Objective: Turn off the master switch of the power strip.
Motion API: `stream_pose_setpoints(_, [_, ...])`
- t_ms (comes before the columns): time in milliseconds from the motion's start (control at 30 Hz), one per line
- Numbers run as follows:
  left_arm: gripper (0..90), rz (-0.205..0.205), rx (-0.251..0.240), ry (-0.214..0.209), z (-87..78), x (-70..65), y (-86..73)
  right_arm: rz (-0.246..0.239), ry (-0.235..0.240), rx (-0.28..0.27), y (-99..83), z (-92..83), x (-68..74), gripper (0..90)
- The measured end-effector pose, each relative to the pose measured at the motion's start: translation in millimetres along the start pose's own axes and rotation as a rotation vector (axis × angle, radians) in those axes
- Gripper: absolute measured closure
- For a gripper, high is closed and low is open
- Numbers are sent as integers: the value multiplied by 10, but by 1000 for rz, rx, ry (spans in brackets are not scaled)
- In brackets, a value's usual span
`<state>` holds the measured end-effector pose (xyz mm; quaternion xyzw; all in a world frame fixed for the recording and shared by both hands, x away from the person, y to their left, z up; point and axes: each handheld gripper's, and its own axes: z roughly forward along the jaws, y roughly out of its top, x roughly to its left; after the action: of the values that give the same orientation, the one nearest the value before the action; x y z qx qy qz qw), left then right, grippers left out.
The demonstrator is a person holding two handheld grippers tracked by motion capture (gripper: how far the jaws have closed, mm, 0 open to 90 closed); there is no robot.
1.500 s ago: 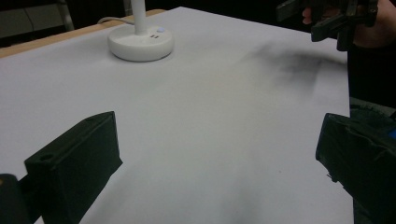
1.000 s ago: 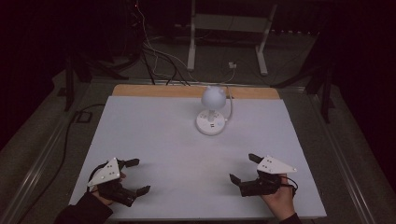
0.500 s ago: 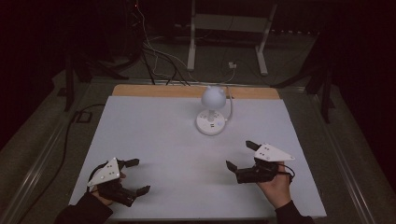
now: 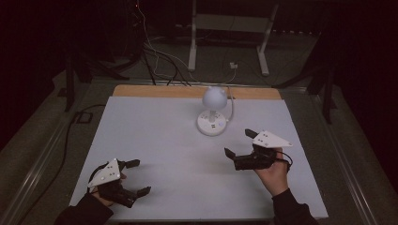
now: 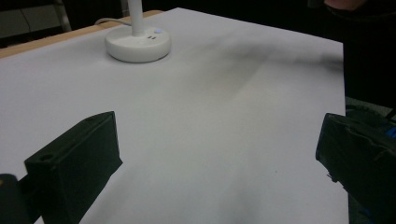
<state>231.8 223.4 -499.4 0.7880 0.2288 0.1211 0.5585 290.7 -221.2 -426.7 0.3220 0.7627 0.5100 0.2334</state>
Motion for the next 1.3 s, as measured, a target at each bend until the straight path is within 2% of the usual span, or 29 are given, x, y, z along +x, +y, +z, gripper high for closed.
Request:
stream_pose_setpoints(333, [3, 1, 2, 0, 0, -1, -1, 19, 19, 11, 70, 203, -72, 0])
stream_pose_setpoints(700, [3, 0, -1, -1, -6, 1, -1, 4, 14, 15, 129, 444, -150, 0])
stream_pose_setpoints(967, [3, -4, -5, -2, -10, 5, 0, -15, -4, 22, 136, 564, -222, 0])
stream_pose_setpoints(1100, [3, -3, -2, -2, -8, 2, -2, 2, -9, 37, 121, 634, -294, 0])
stream_pose_setpoints(1300, [3, -3, -1, -2, -10, 5, -2, -1, -27, 46, 77, 726, -382, 0])
